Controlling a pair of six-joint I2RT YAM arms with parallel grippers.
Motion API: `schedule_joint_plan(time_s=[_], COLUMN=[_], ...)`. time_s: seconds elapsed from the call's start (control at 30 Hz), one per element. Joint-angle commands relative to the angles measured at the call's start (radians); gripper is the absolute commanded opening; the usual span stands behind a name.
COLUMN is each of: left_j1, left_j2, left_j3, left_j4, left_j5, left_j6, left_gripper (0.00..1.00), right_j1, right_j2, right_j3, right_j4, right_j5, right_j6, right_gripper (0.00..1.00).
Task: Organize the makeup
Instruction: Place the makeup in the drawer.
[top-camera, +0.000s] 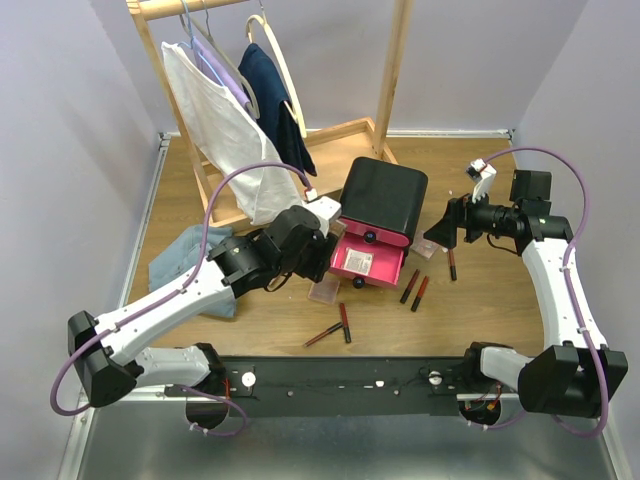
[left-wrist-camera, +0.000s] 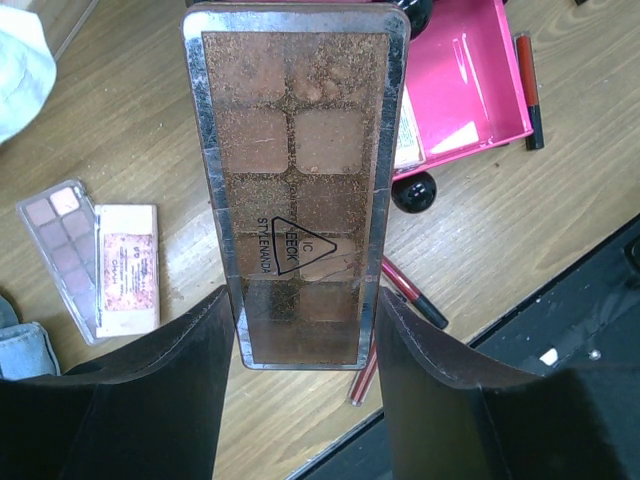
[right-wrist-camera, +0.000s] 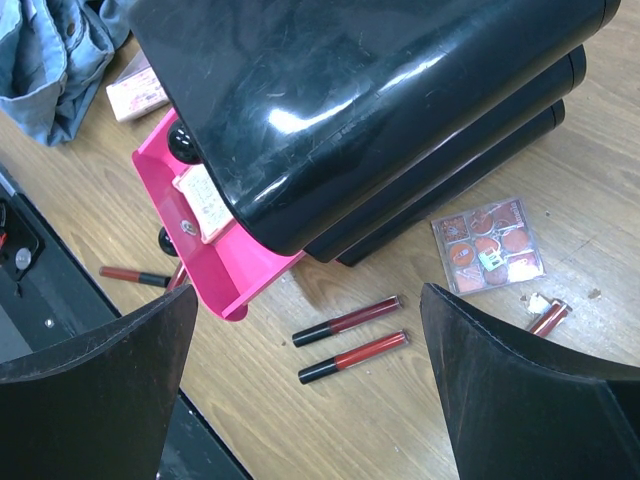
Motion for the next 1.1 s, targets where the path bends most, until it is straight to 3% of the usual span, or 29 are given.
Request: schedule_joint_plan(time_s=[0.0,1.07], left_j1=[-0.013,-0.054], left_j2=[0.019,0.114], left_j3=[0.038,0.123], left_j4=[0.003,-0.043], left_j5=[0.007,-0.046], left_j6=[0.042,0.156], left_gripper=[0.19,0.19], right_j1=[-0.008,-0.008], right_j2=[0.007,0.022], right_j3=[0.032,0.036], right_j4=[0.003,0.006], right_j5=[-0.023,-0.018], right_j6=[-0.014,-0.020], right_gripper=[1.00,1.00])
